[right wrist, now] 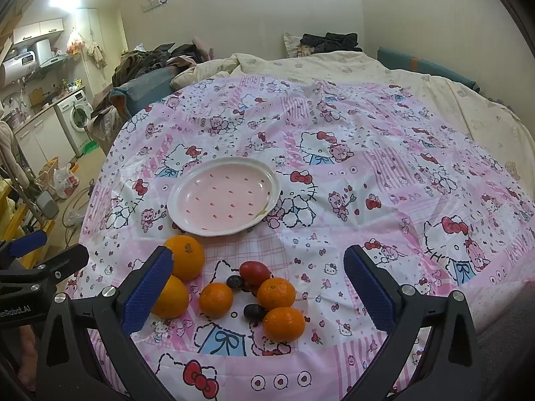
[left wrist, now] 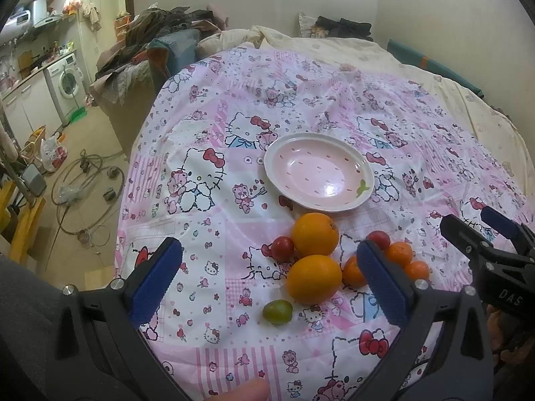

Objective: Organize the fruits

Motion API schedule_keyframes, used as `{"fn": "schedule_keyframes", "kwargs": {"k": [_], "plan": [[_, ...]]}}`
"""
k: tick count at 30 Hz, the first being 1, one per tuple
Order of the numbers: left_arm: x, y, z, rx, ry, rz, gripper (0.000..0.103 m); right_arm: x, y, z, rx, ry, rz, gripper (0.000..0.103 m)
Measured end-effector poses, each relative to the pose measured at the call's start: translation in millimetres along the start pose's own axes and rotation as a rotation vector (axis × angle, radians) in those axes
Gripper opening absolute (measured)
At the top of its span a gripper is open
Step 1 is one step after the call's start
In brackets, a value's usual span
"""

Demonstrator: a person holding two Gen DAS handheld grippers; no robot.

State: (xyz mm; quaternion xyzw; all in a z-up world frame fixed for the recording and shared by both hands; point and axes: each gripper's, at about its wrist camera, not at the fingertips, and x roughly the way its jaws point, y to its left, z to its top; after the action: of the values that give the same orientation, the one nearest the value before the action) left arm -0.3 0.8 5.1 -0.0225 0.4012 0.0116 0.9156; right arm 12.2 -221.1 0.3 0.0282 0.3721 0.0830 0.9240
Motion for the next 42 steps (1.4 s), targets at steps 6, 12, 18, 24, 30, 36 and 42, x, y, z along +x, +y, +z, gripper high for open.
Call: {"fn": "schedule_keyframes", "kwargs": {"k": [6, 12, 18, 24, 30, 36, 42], "plan": [[-2.3, 2.4, 1.5, -0.015, 0.000, 0.000, 0.103, 0.3, -1.0, -0.4, -0.004, 0.002, 0.000, 0.103], [-1.8, 3.2, 0.4, -0.009, -0.001, -0.002, 0.103, 0.6, -0.7, -0.6, -0.002, 0.001, -0.001, 0.103], [-1.4, 2.8, -0.2, -0.012, -0.002, 0.000, 0.103, 0.5, 0.2, -0.5, -0.002, 0.001, -0.002, 0.103], [-0.6, 2.2, -1.0, -0.009, -0.005, -0.003, 0.103, 0.5, 0.2, -0.7, -0.002, 0.000, -0.002, 0.103], [-0.9, 1.4, -1.1, -0.008, -0.004, -0.003, 0.103, 0.5, 0.1, -0.5, -0.002, 0.001, -0.002, 0.103], [-0.1, 0.7, -1.5, -0.009, -0.001, -0.003, 0.103, 0.7, -0.1, -0.3, -0.003, 0.001, -0.001, 0.103], [-0.4, 1.1, -1.4, -0.009, -0.003, -0.002, 0.103, 0.5, -0.1, -0.3, -0.003, 0.001, -0.002, 0.103]]}}
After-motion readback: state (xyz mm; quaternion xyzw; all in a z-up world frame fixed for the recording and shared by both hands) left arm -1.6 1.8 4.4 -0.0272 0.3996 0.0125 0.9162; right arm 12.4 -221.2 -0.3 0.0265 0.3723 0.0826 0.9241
